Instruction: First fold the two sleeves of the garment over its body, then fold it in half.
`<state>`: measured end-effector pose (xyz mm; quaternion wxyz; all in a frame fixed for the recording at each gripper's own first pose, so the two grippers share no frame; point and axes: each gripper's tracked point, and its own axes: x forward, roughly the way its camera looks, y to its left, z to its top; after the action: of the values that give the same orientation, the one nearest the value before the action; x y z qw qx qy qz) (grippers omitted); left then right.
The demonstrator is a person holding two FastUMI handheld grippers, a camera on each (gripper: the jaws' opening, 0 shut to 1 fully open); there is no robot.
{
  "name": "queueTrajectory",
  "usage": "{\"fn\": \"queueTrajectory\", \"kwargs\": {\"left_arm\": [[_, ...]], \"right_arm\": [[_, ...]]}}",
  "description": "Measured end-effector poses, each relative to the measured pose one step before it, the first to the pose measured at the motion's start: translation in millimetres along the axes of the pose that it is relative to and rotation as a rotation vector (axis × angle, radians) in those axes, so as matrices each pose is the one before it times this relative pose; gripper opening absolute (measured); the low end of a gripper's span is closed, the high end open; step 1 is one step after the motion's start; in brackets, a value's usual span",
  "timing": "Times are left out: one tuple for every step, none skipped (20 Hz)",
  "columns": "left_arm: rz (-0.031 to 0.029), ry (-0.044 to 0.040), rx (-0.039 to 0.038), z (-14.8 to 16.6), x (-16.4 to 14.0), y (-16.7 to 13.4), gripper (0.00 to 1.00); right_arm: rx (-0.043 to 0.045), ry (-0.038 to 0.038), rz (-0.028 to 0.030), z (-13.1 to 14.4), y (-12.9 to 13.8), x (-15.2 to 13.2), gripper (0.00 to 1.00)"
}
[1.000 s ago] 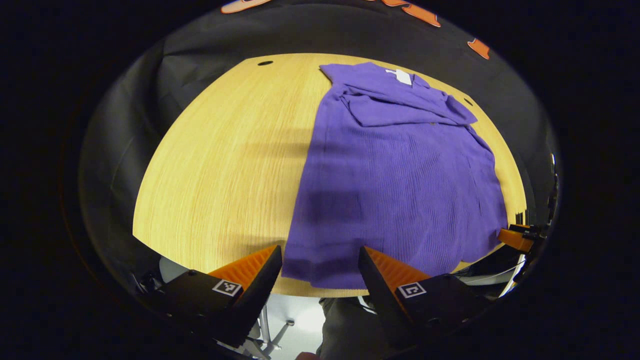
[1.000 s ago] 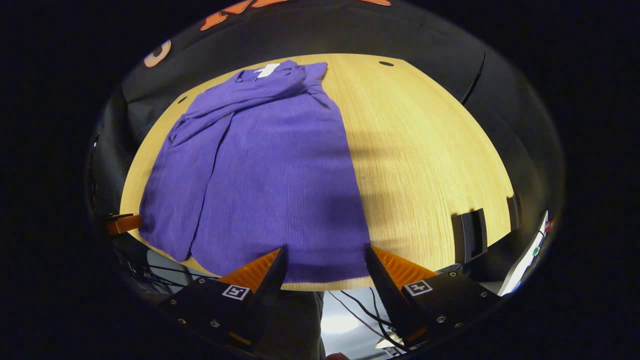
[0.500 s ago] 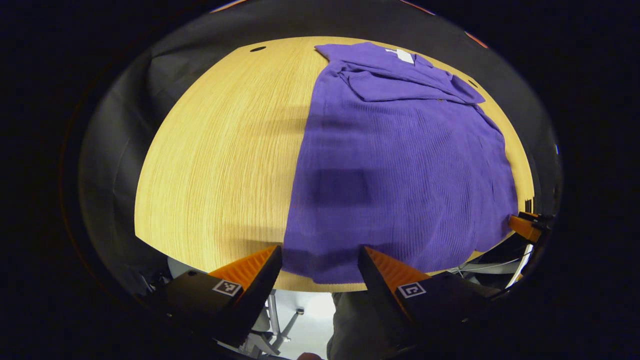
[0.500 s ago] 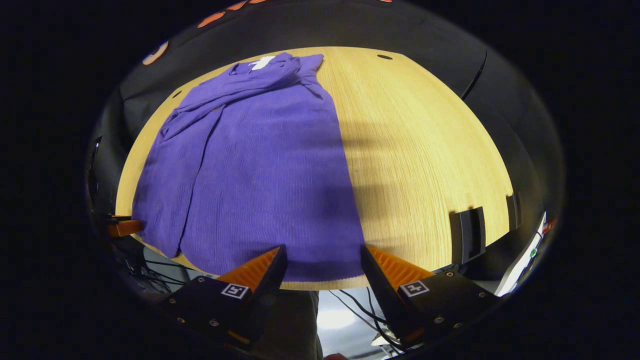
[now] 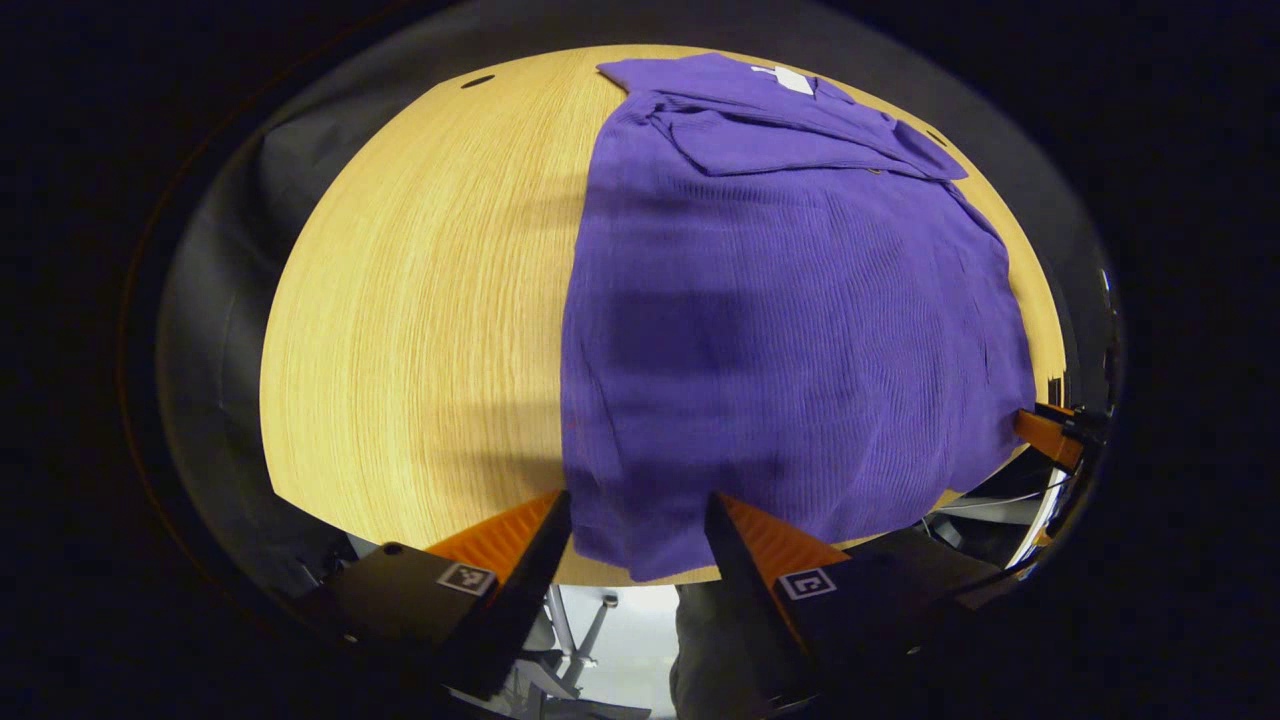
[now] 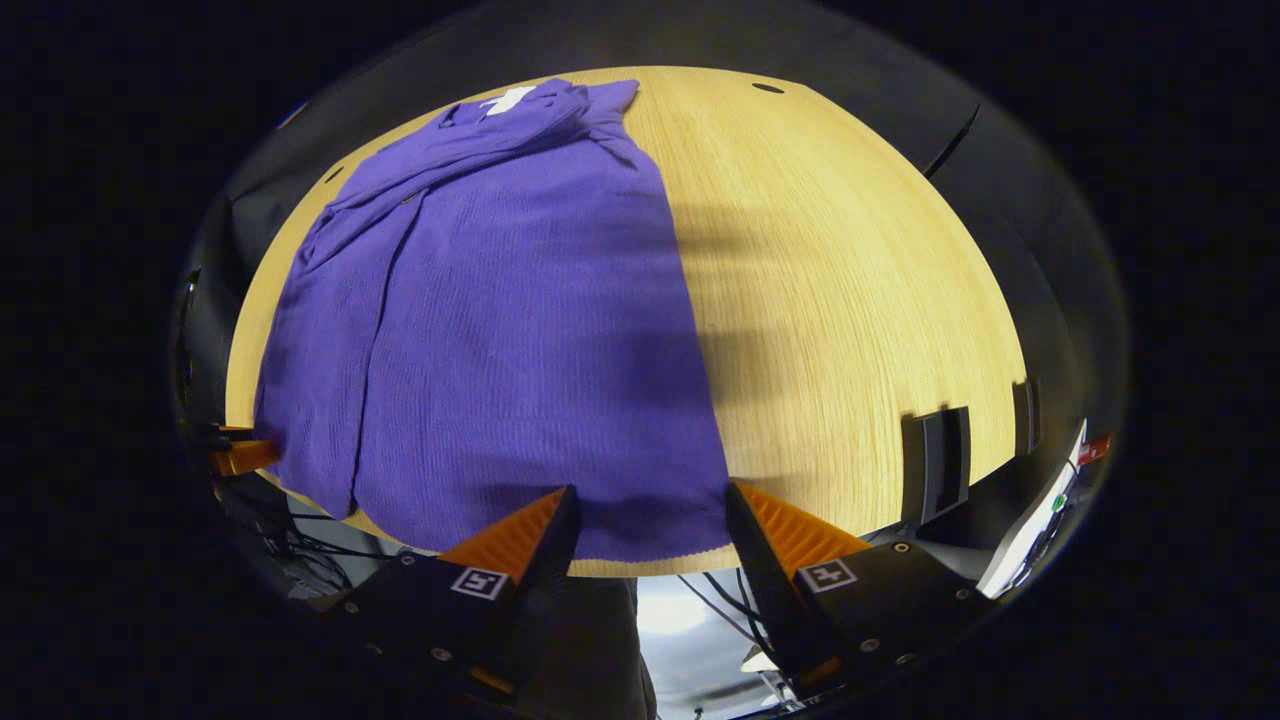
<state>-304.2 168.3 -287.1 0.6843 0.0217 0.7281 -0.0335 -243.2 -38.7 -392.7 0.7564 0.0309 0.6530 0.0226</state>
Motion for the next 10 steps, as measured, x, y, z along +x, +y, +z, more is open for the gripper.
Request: {"fn": "queueTrajectory", "kwargs": {"left_arm": [[-0.00459, 0.01421, -0.01157, -0.39, -1.68, -3.19, 0.82], [-0.0016, 0.01435, -0.01971, -0.82, 1.63, -3.71, 0.72], [-0.00899, 0.01435, -0.01276, -0.16, 0.13, -5.04, 0.65], [-0.01589, 0.0033, -0.00245, 0.94, -0.49, -5.17, 0.51], [-0.02035, 0.00922, 0.00113, 1.02, 1.25, -3.65, 0.4], [-0.01583, 0.01313, 0.00641, 0.22, -0.44, -1.37, 0.18], [-0.01829, 0.014, -0.00119, -0.36, 0.38, 0.7, 0.14], [-0.01523, 0.01947, -0.022, -0.39, 0.08, 0.09, 0.11], [-0.02098, 0.02276, -0.02487, -1.04, 0.95, -2.33, 0.09], [-0.01277, 0.01113, -0.02344, 1.55, -1.58, -0.85, 0.07]], "right_arm": [[-0.0128, -0.00225, 0.00696, 2.33, 4.48, -0.57, 0.8], [-0.01358, -0.00165, 0.00582, 0.43, 2.76, 0.62, 0.73], [-0.0087, 0.00039, 0.01211, 1.64, 4.16, 0.23, 0.55], [-0.00521, 0.00152, 0.01704, 0.04, 3.31, -0.22, 0.47], [0.01315, -0.00289, 0.01428, 2.23, 1.44, 0.04, 0.3], [0.03112, 0.00435, 0.0158, 0.36, 1.25, 0.9, 0.23], [0.03251, 0.00762, 0.02385, 1.64, 1.51, 0.06, 0.11], [0.03166, 0.00997, 0.03079, 1.87, 1.6, 0.13, 0.09], [0.03384, 0.01405, 0.03198, 0.26, 1.78, -0.31, 0.06], [0.02617, 0.01563, 0.03843, -1.05, 3.3, -0.23, 0.06]]}}
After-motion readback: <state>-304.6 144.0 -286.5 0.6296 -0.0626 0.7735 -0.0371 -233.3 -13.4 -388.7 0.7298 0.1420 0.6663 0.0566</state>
